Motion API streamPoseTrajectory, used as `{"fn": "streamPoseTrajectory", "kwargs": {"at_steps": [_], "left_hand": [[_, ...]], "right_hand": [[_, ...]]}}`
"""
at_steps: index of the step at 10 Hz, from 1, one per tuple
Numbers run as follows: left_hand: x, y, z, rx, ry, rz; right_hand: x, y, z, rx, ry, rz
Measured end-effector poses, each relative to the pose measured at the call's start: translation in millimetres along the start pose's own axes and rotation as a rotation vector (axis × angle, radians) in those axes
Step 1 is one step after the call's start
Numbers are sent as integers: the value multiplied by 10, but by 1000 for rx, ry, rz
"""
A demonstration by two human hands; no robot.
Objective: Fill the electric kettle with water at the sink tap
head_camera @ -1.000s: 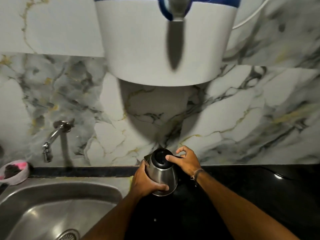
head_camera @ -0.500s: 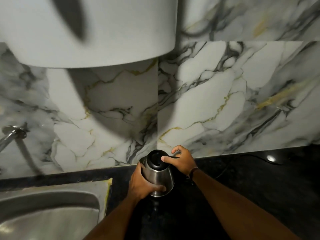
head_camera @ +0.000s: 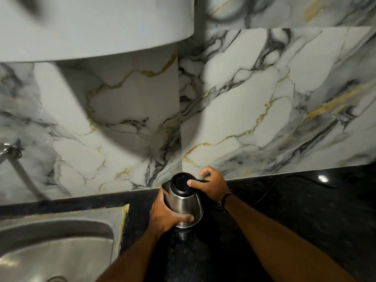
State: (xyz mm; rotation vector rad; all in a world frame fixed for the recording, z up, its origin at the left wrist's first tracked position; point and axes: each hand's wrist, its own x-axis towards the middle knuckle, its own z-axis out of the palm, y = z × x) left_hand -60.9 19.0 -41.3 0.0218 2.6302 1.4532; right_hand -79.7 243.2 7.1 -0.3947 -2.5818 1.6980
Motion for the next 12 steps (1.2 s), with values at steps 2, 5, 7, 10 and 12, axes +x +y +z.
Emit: {"fn": "streamPoseTrajectory", "kwargs": {"at_steps": [2,5,7,10,12], "left_hand": [[-94,-59,-22,-43,3,19],[-186,-136,-1,-56,18,21],[-179,-154,17,-63,7,39],[-211,-145,10,-117,-27,36],[-379,-4,-126,-212,-59,86]], "right_hand": [[-14,57,66,-26,-9,-9],[-62,153,114,-55,-1,-37],[-66,164,123,-72,10,-46],[-166,39,80,-72,-29,-20],[-301,-48,50,-113,-32,-11]]}}
